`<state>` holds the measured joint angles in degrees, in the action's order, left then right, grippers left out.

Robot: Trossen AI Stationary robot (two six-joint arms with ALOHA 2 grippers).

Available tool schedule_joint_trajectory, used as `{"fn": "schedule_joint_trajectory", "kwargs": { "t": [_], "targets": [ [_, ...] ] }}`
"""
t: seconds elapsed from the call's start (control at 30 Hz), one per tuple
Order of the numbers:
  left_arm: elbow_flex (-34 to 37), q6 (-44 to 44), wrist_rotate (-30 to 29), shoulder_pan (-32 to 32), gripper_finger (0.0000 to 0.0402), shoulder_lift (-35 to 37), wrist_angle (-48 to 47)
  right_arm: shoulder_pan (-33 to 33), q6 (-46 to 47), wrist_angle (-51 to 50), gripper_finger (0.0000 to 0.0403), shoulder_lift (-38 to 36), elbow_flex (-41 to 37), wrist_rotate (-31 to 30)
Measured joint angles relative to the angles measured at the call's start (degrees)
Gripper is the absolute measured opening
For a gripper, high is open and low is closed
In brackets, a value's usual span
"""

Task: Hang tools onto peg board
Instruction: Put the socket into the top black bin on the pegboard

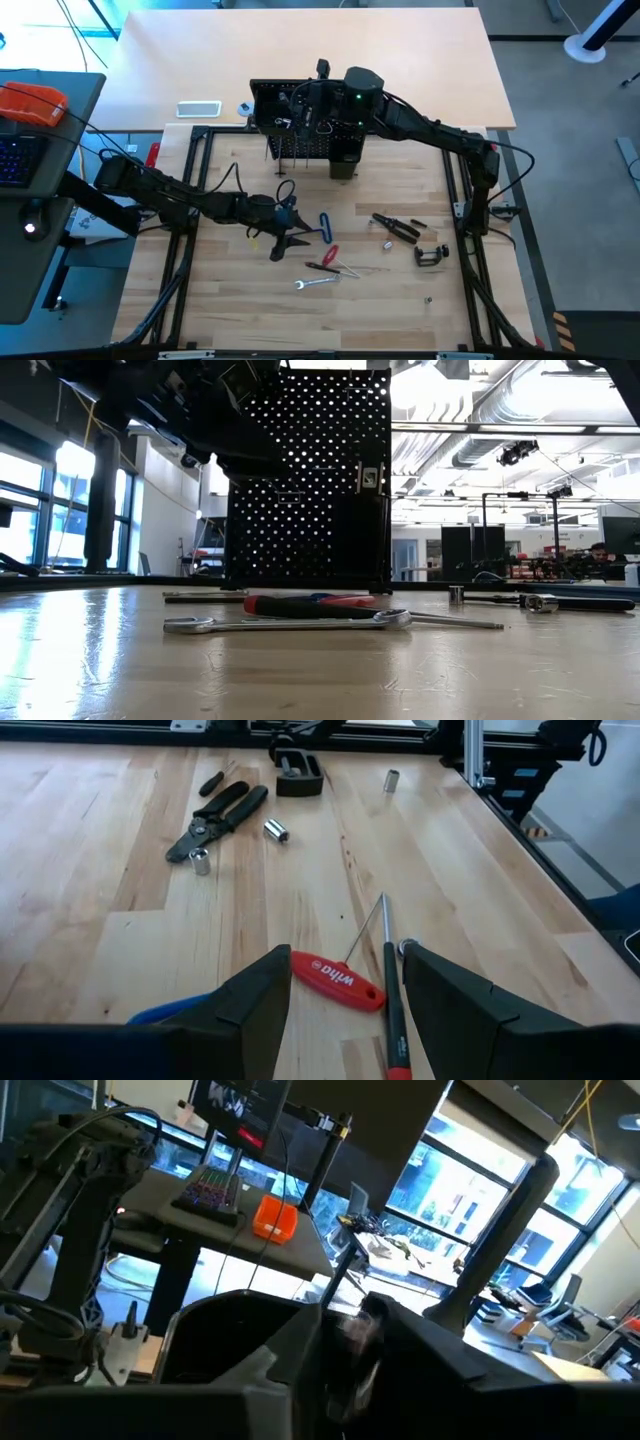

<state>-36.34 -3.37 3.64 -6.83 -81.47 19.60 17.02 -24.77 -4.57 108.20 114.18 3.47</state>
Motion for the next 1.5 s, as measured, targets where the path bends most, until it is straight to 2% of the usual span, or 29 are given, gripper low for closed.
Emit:
{"fn": "schedule_joint_trajectory", "kwargs": {
  "t": [0.27,0.43,0.63,0.83,1.13,1.33,1.5],
  "targets": [
    [0.0,-0.5,0.0,0.0,0.0186,0.0,0.0,0.0,0.8,-0.4,0.0160,0.0,0.0,-1.5],
    [0.0,-0.9,0.0,0.0,0.0186,0.0,-0.1,-0.6,-0.3,-0.7,0.0164,-0.7,0.0,-1.9],
    [0.0,-0.4,0.0,0.0,0.0186,0.0,-0.4,-2.7,-2.1,-3.1,0.0165,-5.1,0.0,-2.0],
    [0.0,1.3,0.0,0.0,0.0186,0.0,-0.3,-6.5,-5.2,-16.9,0.0165,-11.9,0.0,-8.2],
    [0.0,3.7,-2.0,0.1,0.0186,0.0,0.0,-12.9,-3.9,-37.0,0.0165,-21.6,0.0,-15.3],
    [0.0,4.1,-2.8,0.3,0.0186,-0.6,1.3,-16.3,4.5,-51.3,0.0165,-26.2,0.0,-15.1],
    [0.0,4.5,-2.8,0.8,0.0186,-4.2,4.8,-19.6,15.4,-64.4,0.0165,-27.3,0.0,-10.3]
  ]
}}
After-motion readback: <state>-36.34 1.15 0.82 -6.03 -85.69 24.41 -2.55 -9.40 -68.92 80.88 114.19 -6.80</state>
